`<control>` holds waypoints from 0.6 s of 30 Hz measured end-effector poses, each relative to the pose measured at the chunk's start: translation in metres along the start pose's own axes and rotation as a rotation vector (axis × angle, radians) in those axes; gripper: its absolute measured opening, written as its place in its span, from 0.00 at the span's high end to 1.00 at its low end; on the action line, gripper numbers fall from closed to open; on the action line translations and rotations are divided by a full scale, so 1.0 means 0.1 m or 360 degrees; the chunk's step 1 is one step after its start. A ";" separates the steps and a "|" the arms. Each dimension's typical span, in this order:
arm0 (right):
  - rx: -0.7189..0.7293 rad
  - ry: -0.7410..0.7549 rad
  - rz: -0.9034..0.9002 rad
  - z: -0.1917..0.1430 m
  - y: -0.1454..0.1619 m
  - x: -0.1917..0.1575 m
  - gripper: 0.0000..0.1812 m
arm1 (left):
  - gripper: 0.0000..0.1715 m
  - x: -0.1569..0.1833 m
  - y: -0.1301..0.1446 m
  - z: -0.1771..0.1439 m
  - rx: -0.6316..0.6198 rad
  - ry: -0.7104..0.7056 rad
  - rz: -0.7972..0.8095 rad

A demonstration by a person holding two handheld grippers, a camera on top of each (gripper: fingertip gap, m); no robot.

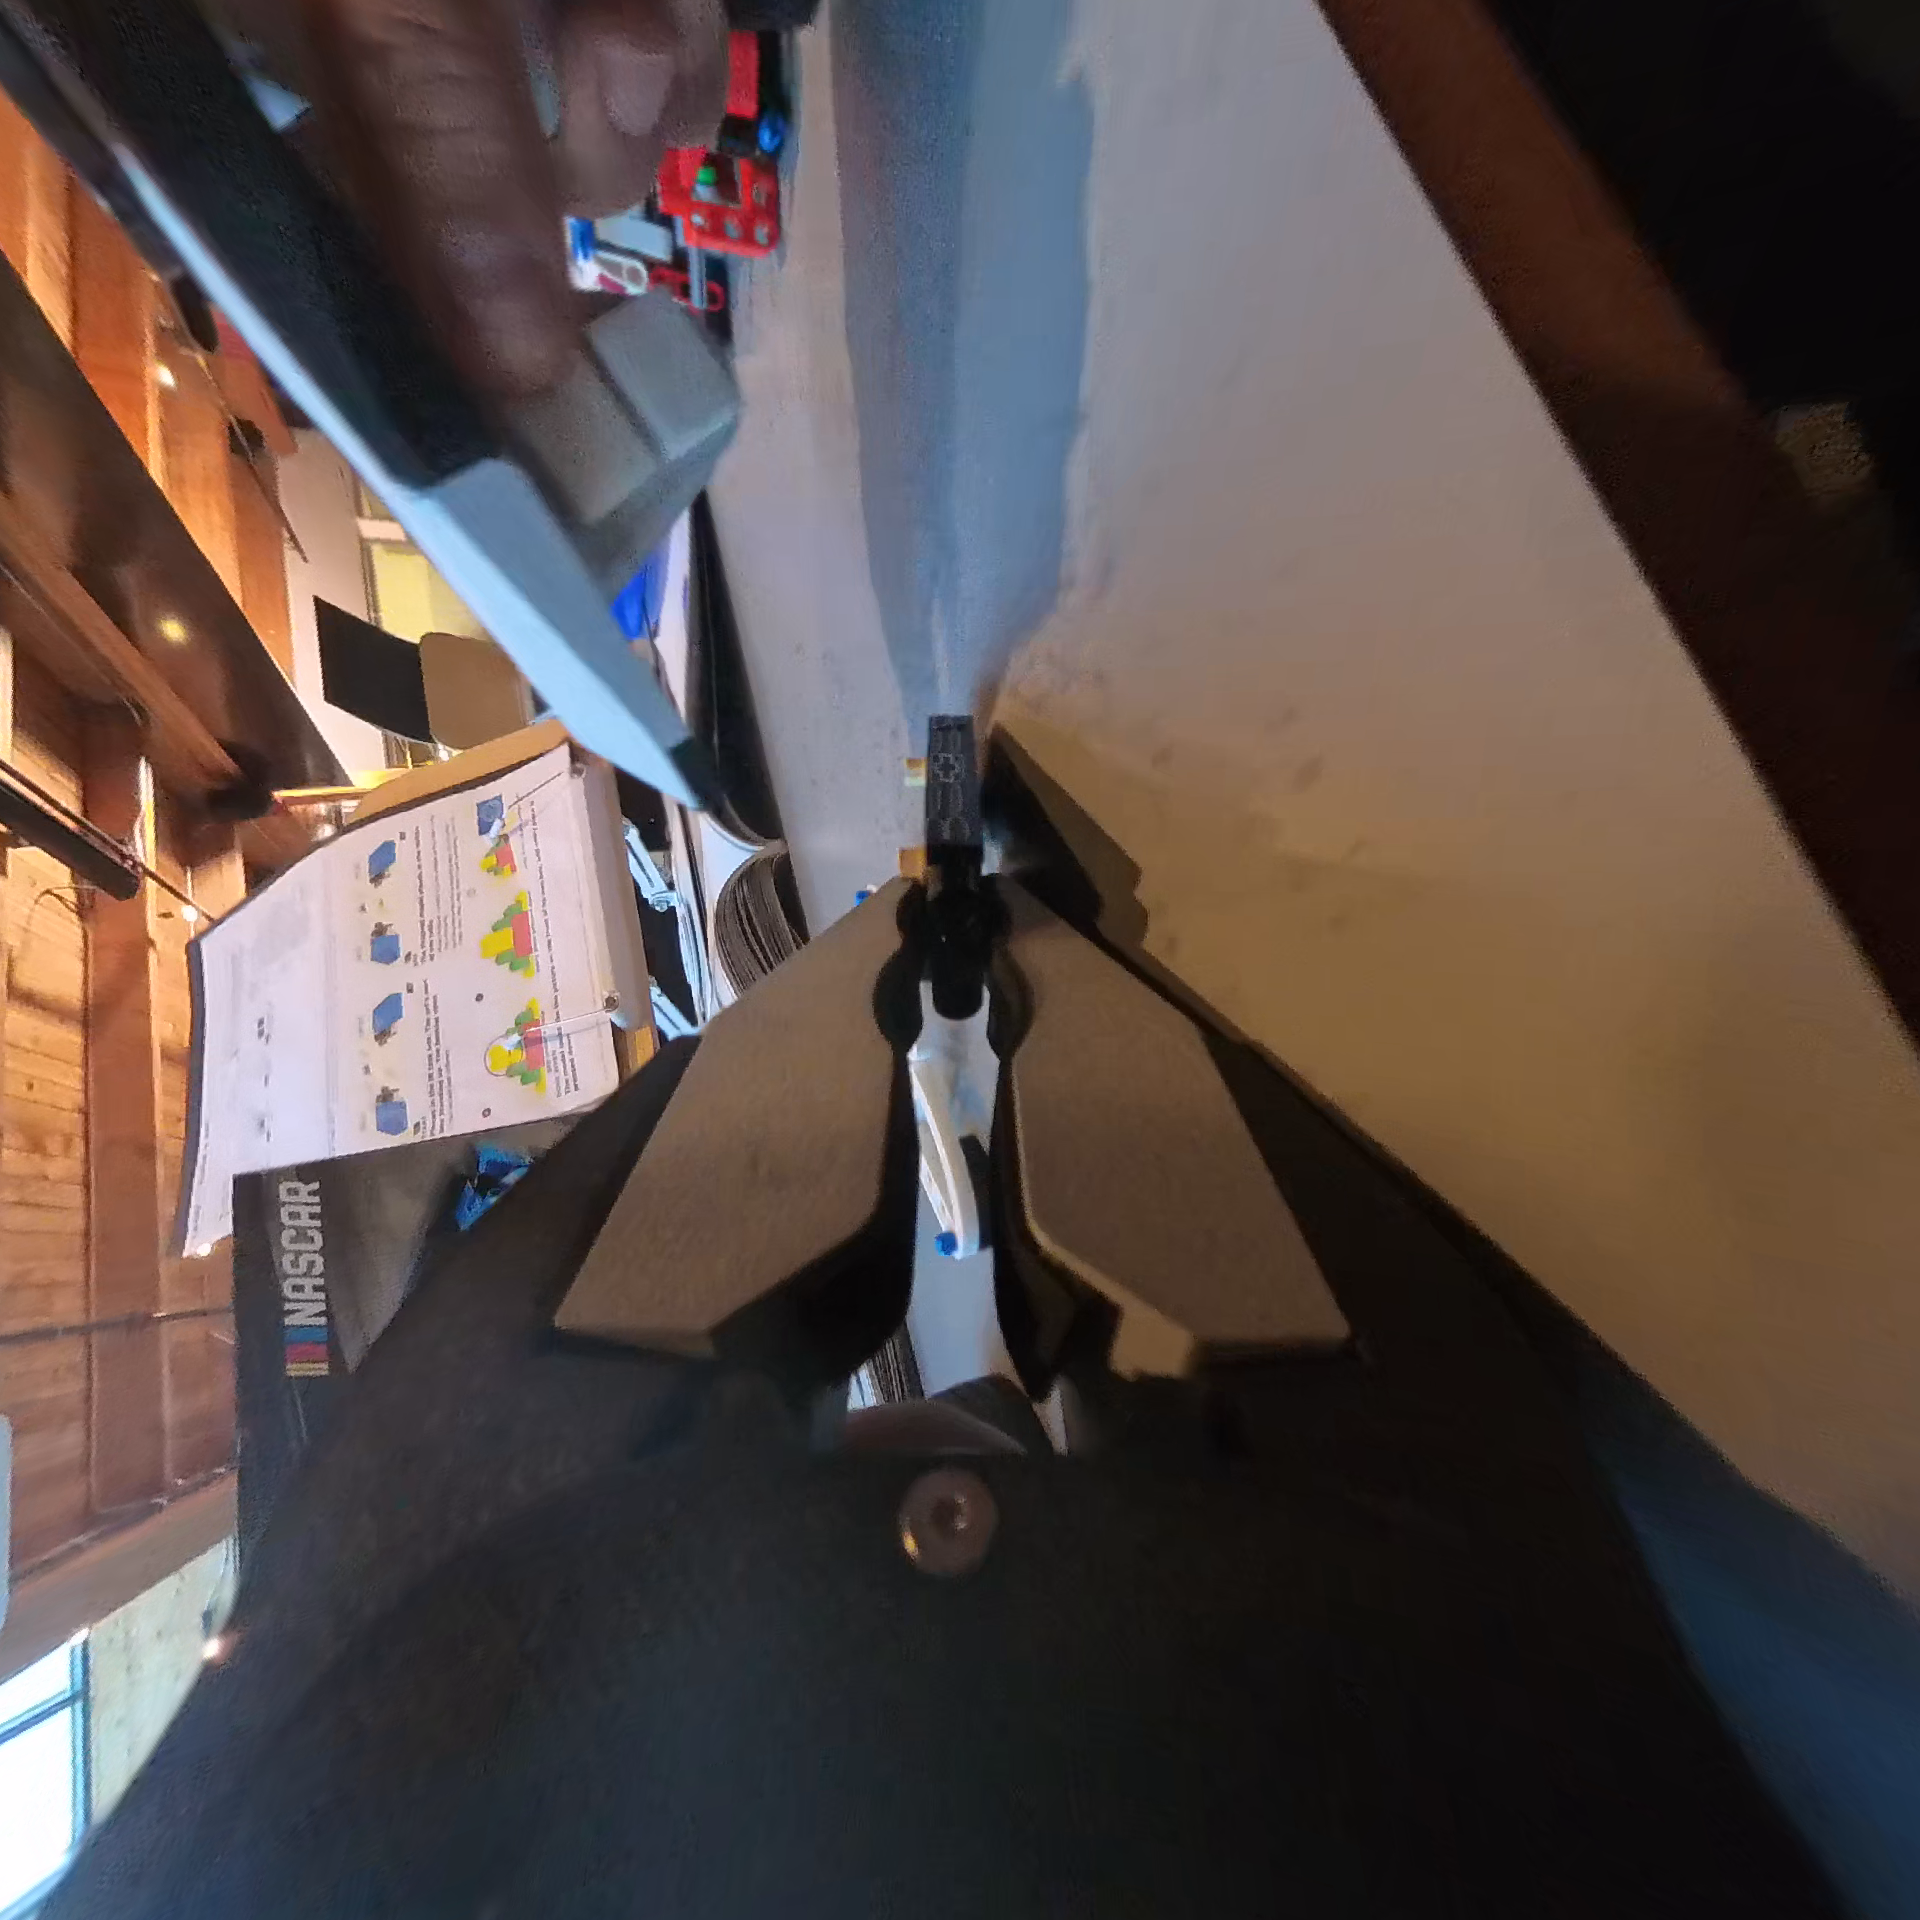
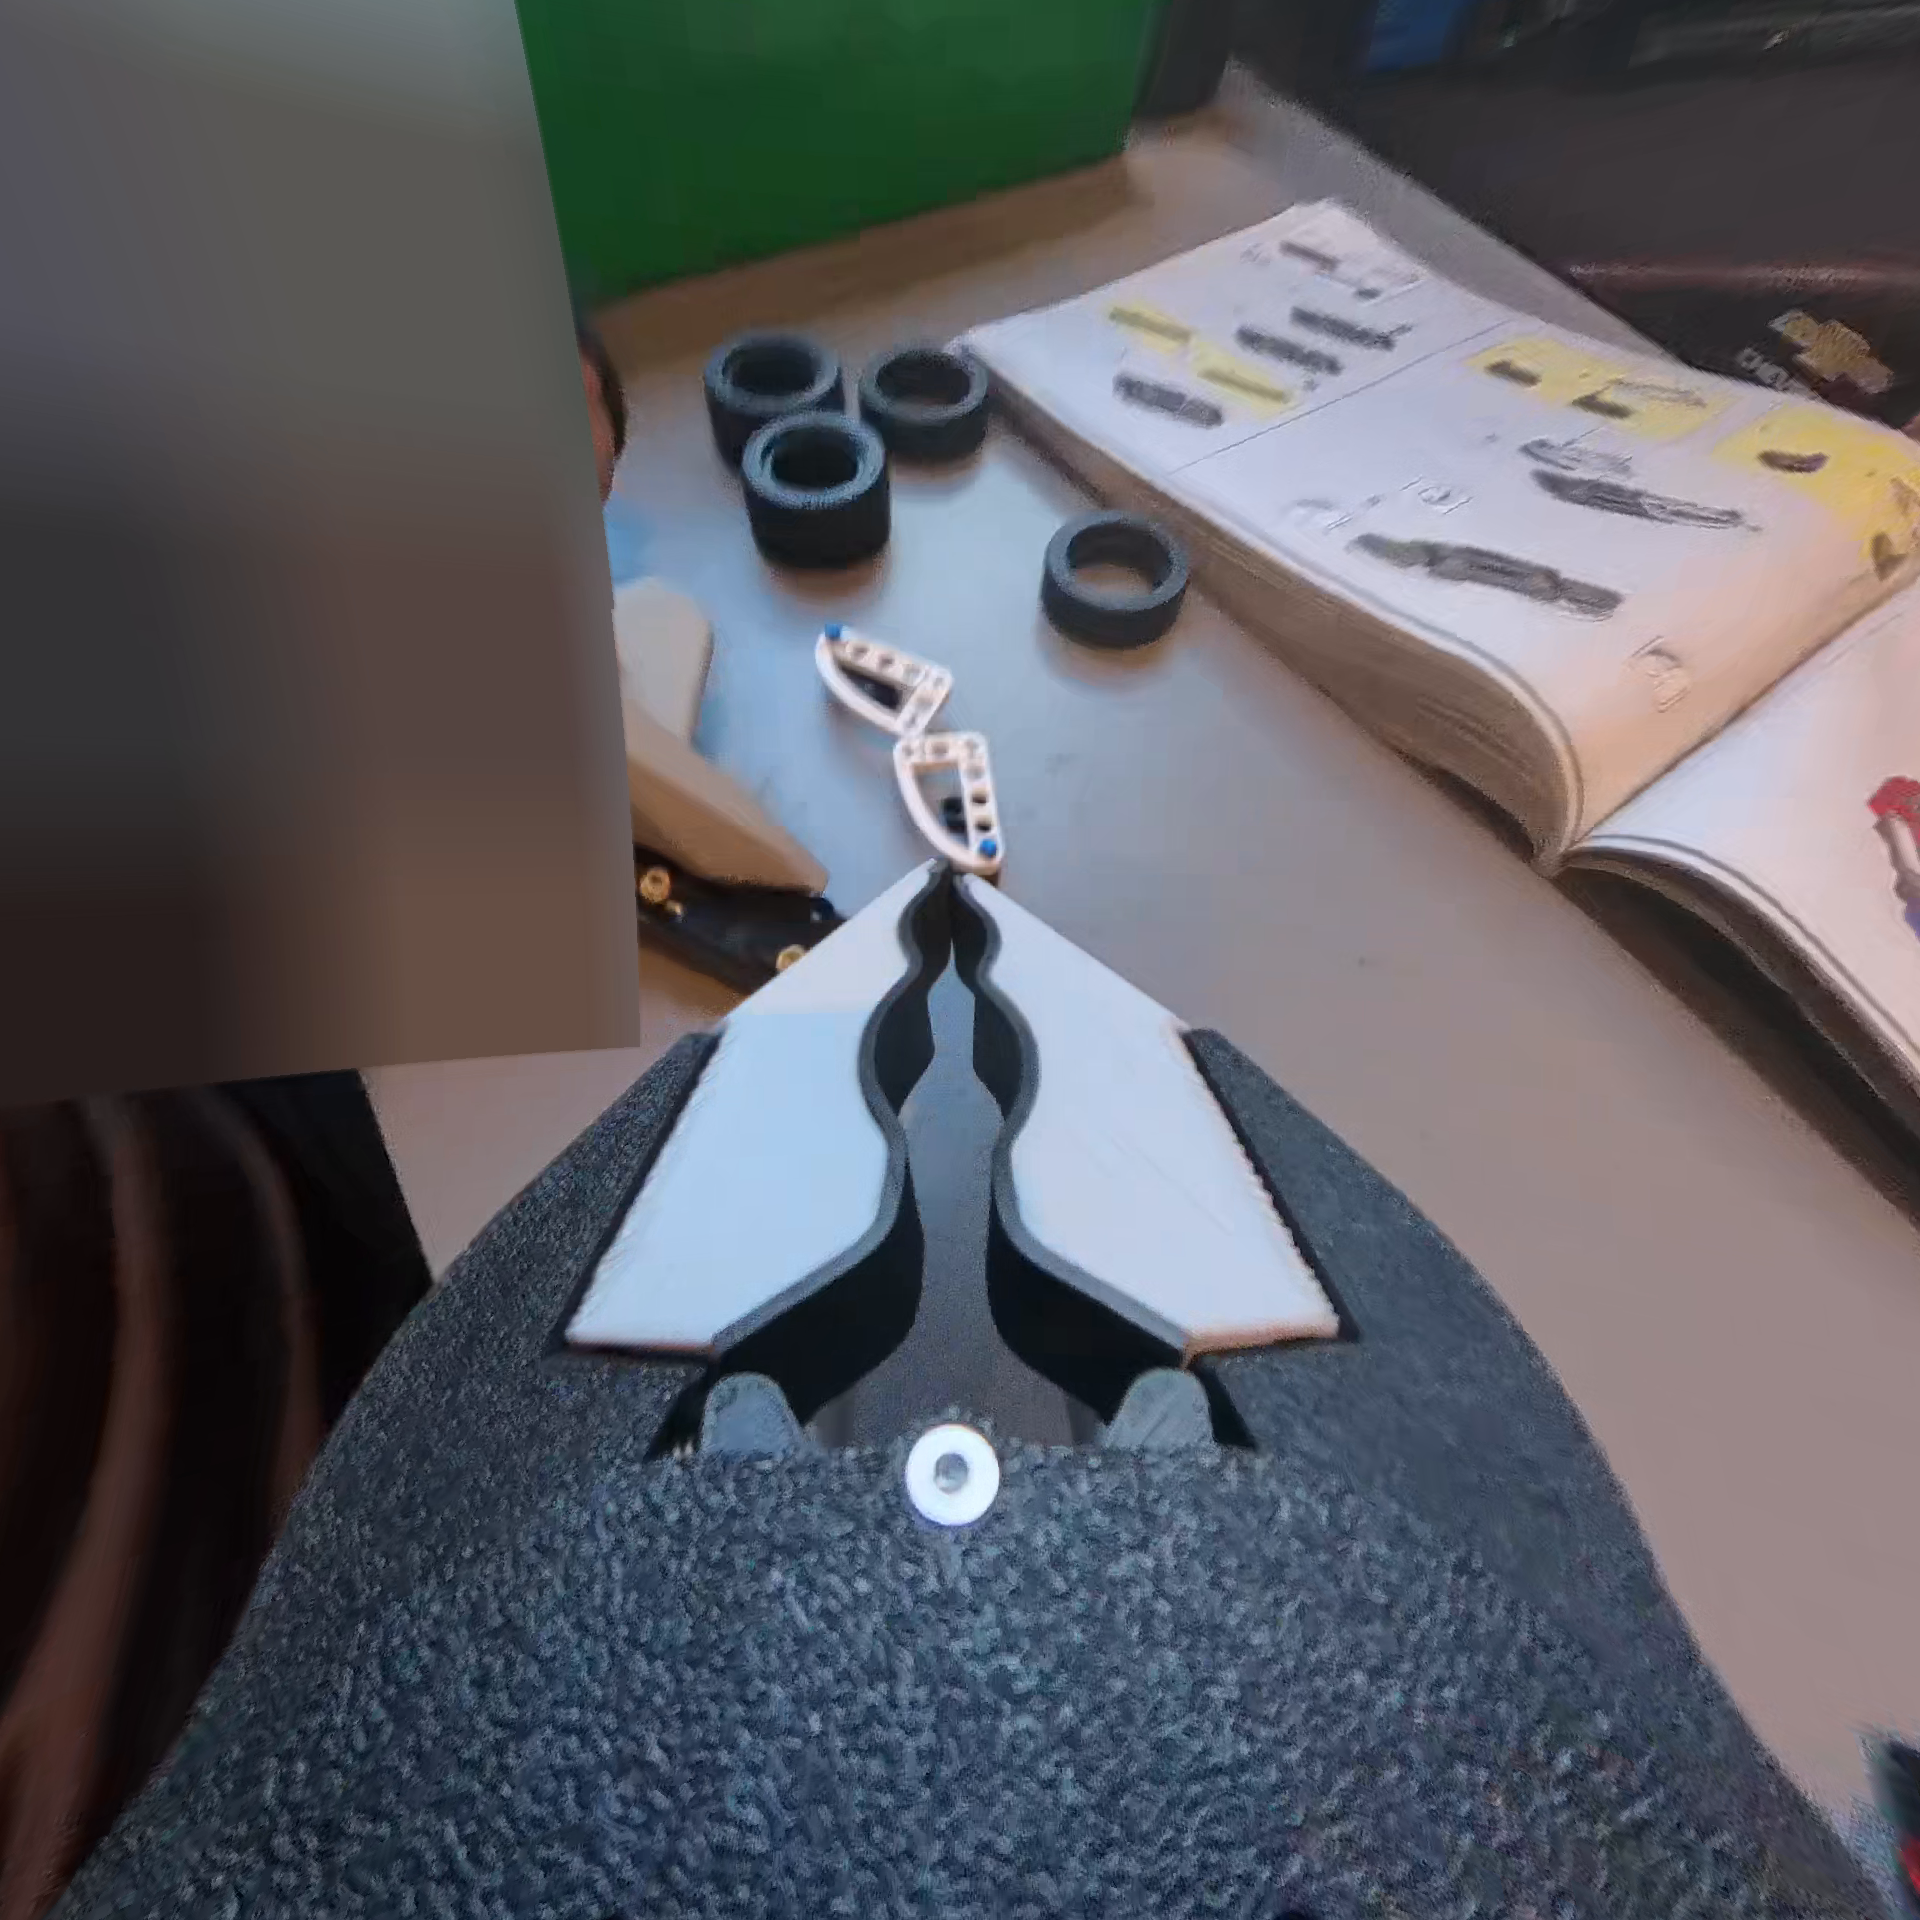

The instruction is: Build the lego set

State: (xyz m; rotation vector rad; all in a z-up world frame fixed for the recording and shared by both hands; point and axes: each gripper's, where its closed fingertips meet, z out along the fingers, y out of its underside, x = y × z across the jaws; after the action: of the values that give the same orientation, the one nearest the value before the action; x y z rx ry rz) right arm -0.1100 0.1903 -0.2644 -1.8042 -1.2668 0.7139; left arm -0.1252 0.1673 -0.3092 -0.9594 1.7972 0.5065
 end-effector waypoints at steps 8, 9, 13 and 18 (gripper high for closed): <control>-0.0165 -0.0281 0.0229 0.05 0.15 -0.19 0.95 | 0.97 -0.04 0.10 0.04 -0.0054 -0.0079 0.0097; -0.0200 -0.0281 0.0221 0.06 0.18 -0.21 0.95 | 0.97 -0.04 0.10 0.04 -0.0060 -0.0081 0.0102; -0.0300 -0.0326 -0.0215 0.03 0.24 -0.30 0.97 | 0.97 -0.02 0.03 0.00 0.0139 -0.0070 0.0154; -0.0323 -0.0588 -0.0505 0.03 0.18 -0.53 0.95 | 0.97 0.03 -0.09 -0.09 0.0371 -0.0052 0.0179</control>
State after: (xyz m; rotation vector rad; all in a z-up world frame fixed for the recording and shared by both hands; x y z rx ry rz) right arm -0.1212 0.1381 -0.2810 -1.6156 -1.8799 0.7813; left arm -0.1235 0.1541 -0.3076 -0.6898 1.8408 0.3700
